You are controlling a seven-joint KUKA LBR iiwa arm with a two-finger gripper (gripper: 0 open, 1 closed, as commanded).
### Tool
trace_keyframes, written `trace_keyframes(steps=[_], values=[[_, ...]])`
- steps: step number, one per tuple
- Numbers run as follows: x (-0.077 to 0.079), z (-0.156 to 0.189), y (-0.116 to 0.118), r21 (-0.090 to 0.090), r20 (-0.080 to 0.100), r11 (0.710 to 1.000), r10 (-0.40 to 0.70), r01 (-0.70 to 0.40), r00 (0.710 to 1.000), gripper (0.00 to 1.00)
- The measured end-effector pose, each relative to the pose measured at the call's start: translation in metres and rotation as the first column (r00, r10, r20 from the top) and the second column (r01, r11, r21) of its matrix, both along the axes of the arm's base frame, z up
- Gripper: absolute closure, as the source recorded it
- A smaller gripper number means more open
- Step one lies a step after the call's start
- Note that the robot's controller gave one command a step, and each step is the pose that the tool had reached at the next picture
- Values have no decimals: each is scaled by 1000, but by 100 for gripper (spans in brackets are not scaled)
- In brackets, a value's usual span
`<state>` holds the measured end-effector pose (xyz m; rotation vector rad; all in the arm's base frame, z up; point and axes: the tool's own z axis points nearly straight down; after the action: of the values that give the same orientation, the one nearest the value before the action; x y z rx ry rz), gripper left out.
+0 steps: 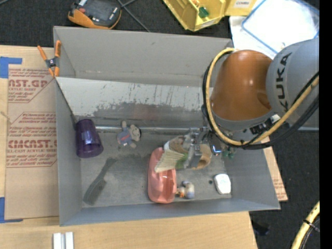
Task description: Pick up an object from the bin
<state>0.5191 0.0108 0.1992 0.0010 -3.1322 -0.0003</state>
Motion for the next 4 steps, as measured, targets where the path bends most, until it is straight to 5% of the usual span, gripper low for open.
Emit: trace_keyframes(steps=[1, 3, 4], values=[[2, 5, 0, 0, 8, 1000, 0, 0, 1000, 0], [2, 129, -12, 1, 9, 1000, 9, -9, 1000, 0], [0, 141, -17, 0, -3, 1000, 8, -8, 1000, 0]])
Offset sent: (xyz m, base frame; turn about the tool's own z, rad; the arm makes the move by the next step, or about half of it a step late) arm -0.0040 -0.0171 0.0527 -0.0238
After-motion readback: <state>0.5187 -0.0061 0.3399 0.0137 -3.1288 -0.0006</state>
